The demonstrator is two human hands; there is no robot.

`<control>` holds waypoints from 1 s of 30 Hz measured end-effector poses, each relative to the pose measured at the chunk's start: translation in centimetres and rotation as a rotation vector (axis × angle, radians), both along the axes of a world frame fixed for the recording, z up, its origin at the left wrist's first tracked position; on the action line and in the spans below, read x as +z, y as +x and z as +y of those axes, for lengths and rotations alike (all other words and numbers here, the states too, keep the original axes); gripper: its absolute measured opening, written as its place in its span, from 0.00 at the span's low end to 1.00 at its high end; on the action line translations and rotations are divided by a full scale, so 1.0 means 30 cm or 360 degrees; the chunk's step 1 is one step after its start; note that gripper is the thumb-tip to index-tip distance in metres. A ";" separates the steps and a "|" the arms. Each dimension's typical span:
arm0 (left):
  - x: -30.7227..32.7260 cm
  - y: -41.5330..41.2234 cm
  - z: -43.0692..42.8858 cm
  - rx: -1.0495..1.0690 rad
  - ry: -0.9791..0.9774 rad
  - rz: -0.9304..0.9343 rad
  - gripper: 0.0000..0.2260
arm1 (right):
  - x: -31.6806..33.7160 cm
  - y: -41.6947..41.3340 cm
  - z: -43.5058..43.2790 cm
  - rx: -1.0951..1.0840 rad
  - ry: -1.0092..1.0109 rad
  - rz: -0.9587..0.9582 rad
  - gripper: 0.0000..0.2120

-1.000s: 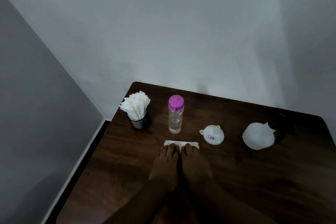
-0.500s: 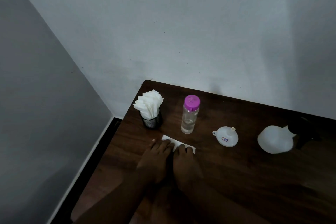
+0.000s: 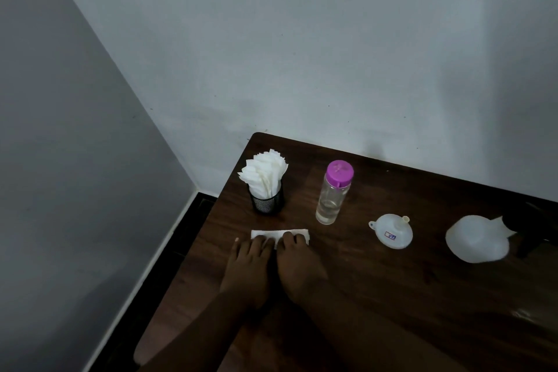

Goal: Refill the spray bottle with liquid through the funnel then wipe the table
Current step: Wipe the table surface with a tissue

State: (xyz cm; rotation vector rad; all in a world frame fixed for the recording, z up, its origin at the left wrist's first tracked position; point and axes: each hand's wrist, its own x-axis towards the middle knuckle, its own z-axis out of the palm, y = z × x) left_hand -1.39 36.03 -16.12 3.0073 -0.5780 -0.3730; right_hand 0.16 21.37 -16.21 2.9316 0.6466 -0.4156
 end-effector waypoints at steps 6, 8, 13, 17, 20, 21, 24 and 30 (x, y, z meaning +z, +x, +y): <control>-0.042 -0.093 -0.091 0.0224 -0.0062 0.0029 0.38 | 0.005 -0.040 -0.085 -0.0045 0.0350 0.0001 0.21; -0.025 -0.112 -0.138 0.0249 -0.0033 0.0066 0.40 | 0.010 -0.050 -0.128 -0.0003 0.0346 -0.0063 0.21; 0.026 -0.130 -0.274 0.0179 0.0036 0.0132 0.38 | -0.007 -0.055 -0.257 -0.0023 0.0323 -0.0012 0.23; 0.044 -0.126 -0.377 0.0155 -0.0010 0.0128 0.38 | -0.016 -0.068 -0.355 -0.0046 0.0296 -0.0068 0.21; 0.051 -0.120 -0.448 0.0100 -0.0003 0.0139 0.37 | -0.022 -0.084 -0.426 -0.0076 0.0316 -0.0094 0.21; 0.049 -0.119 -0.465 0.0084 0.0010 0.0134 0.36 | -0.026 -0.089 -0.451 -0.0087 0.0319 -0.0138 0.20; 0.061 -0.118 -0.518 0.0069 0.0005 0.0172 0.36 | -0.019 -0.114 -0.509 -0.0162 0.0303 -0.0156 0.19; 0.065 -0.147 -0.630 0.0042 -0.0041 0.0155 0.34 | -0.019 -0.170 -0.617 -0.0145 0.0236 -0.0158 0.22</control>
